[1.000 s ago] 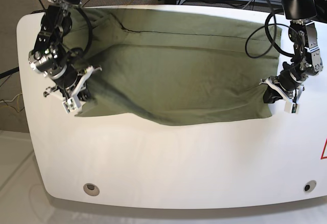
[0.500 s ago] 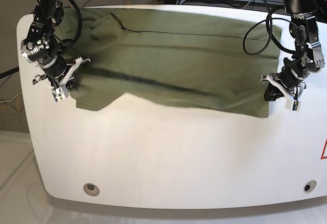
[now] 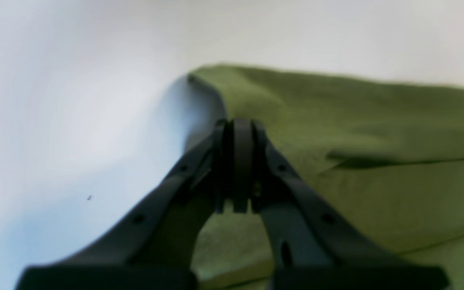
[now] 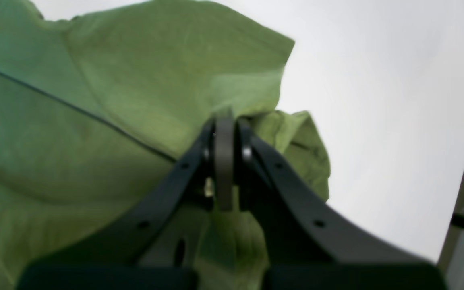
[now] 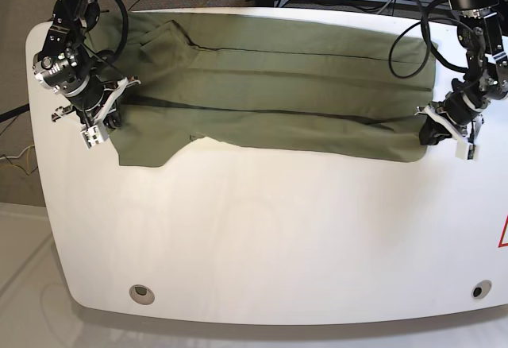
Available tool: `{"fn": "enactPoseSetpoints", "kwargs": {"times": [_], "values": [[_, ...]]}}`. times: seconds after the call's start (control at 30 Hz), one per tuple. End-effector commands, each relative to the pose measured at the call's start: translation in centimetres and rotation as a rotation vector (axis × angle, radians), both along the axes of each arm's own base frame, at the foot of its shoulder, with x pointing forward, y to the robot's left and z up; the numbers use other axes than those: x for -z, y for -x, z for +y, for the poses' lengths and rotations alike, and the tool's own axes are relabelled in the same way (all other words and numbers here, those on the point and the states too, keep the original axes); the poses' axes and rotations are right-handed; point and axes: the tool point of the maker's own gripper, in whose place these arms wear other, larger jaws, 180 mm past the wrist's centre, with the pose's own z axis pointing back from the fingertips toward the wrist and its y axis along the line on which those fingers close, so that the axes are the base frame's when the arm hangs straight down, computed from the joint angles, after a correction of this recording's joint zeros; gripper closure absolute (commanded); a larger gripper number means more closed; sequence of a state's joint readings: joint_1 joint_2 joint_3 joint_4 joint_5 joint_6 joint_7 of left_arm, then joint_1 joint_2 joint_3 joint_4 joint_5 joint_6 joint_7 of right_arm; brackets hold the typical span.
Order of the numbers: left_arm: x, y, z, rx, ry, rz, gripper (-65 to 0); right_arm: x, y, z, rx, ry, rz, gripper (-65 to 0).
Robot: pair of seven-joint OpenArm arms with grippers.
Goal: Fold the T-shirt properly
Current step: 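Lay the hem down onto the folded shirt and open both grippers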
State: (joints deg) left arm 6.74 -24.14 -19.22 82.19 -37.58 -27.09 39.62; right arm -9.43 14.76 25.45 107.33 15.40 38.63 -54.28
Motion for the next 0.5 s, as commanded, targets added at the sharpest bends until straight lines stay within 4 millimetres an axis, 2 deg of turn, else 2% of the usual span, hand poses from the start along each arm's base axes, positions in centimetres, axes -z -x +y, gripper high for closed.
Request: {"fn": "enactPoseSetpoints", "kwargs": {"times": [0.0,0.47], "values": [[-2.1,-0.7,1.3,-0.009,-0.015,-0.056,0.0,-1.8,-0.9,0.0,-0.009,0.004,-0.066,0.0],[-3.6,-0.4,0.3,0.021,-0.01,-0.098,0.0,-1.9,-1.0,0.0,-0.016,-0.002,-0.072,0.0]]}}
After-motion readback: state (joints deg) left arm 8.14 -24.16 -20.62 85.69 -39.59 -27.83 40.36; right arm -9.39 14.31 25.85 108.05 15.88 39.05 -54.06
